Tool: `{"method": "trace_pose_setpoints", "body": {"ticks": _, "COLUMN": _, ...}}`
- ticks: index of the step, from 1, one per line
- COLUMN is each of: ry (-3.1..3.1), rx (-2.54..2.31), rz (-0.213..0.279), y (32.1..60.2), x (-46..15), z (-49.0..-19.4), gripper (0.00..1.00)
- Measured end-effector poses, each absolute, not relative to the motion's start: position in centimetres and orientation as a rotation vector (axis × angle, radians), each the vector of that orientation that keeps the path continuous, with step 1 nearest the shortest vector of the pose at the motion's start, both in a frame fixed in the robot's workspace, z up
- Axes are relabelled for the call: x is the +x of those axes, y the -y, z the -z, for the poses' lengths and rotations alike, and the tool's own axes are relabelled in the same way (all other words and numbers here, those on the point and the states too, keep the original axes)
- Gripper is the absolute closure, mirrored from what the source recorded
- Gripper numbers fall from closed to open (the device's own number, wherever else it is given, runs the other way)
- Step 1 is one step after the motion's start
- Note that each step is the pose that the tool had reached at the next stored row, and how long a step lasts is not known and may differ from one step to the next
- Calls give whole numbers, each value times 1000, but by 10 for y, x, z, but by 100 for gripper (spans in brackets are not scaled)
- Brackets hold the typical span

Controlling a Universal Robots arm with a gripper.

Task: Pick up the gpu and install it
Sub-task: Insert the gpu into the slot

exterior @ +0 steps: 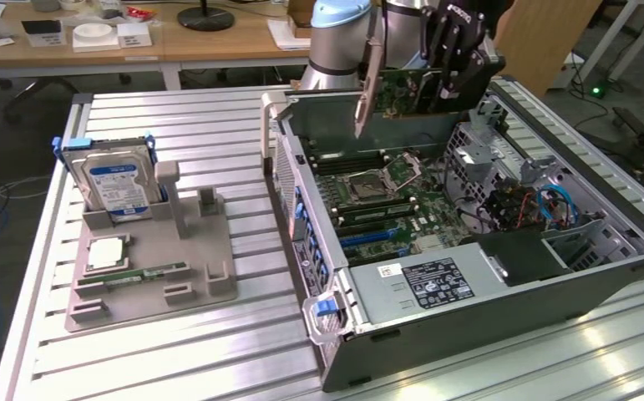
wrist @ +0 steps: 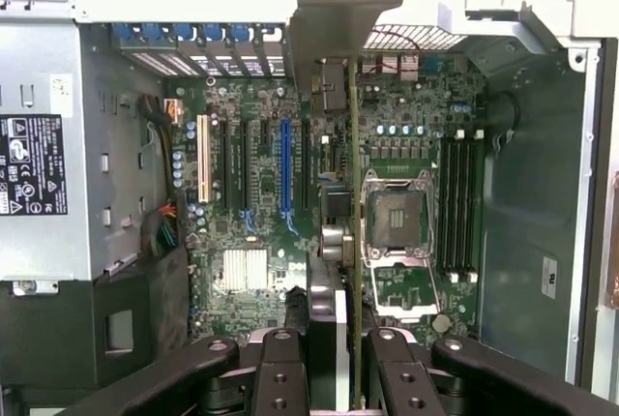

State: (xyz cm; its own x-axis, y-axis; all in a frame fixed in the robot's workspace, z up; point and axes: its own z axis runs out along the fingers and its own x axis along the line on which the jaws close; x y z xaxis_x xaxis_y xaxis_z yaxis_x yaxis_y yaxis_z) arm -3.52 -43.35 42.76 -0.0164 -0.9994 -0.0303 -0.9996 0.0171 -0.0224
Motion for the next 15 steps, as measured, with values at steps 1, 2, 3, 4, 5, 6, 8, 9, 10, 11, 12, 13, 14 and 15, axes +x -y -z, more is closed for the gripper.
{"method": "trace_pose_setpoints", "body": {"ticks": 1, "ry": -2213, "rx": -2176, "rz": -8, "y": 433, "x": -35, "z": -426, "gripper": 72}}
{"method": "trace_pose_setpoints", "body": {"ticks": 2, "ry": -2214, "rx": -2176, "rz": -7, "y": 433, "x": -35, "z": -424, "gripper": 72}}
{"method": "trace_pose_setpoints", "body": {"ticks": 3, "ry": -2215, "rx": -2174, "rz": -5, "y": 433, "x": -35, "z": -423, "gripper": 72}}
{"method": "trace_pose_setpoints", "body": {"ticks": 4, "ry": -2216, "rx": -2172, "rz": -3, "y": 433, "x": -35, "z": -421, "gripper": 72}}
{"method": "trace_pose_setpoints", "body": {"ticks": 5, "ry": -2218, "rx": -2170, "rz": -2, "y": 433, "x": -35, "z": -420, "gripper": 72}}
{"method": "trace_pose_setpoints", "body": {"ticks": 6, "ry": -2220, "rx": -2167, "rz": -2, "y": 433, "x": -35, "z": -418, "gripper": 72}}
{"method": "trace_pose_setpoints", "body": {"ticks": 8, "ry": -2243, "rx": -2143, "rz": -1, "y": 433, "x": -35, "z": -415, "gripper": 72}}
{"method": "trace_pose_setpoints", "body": {"ticks": 9, "ry": -2261, "rx": -2124, "rz": 0, "y": 433, "x": -35, "z": -413, "gripper": 72}}
{"method": "trace_pose_setpoints", "body": {"ticks": 10, "ry": -2273, "rx": -2111, "rz": 0, "y": 433, "x": -35, "z": -412, "gripper": 72}}
{"method": "trace_pose_setpoints", "body": {"ticks": 11, "ry": -2275, "rx": -2109, "rz": 0, "y": 433, "x": -35, "z": -410, "gripper": 72}}
{"method": "trace_pose_setpoints", "body": {"ticks": 12, "ry": -2275, "rx": -2109, "rz": 0, "y": 433, "x": -35, "z": -409, "gripper": 72}}
{"method": "trace_pose_setpoints", "body": {"ticks": 13, "ry": -2275, "rx": -2109, "rz": 0, "y": 433, "x": -35, "z": -407, "gripper": 72}}
{"method": "trace_pose_setpoints", "body": {"ticks": 14, "ry": -2275, "rx": -2108, "rz": 0, "y": 433, "x": -35, "z": -406, "gripper": 72}}
{"method": "trace_pose_setpoints", "body": {"ticks": 15, "ry": -2276, "rx": -2109, "rz": -1, "y": 433, "x": -35, "z": -404, "gripper": 72}}
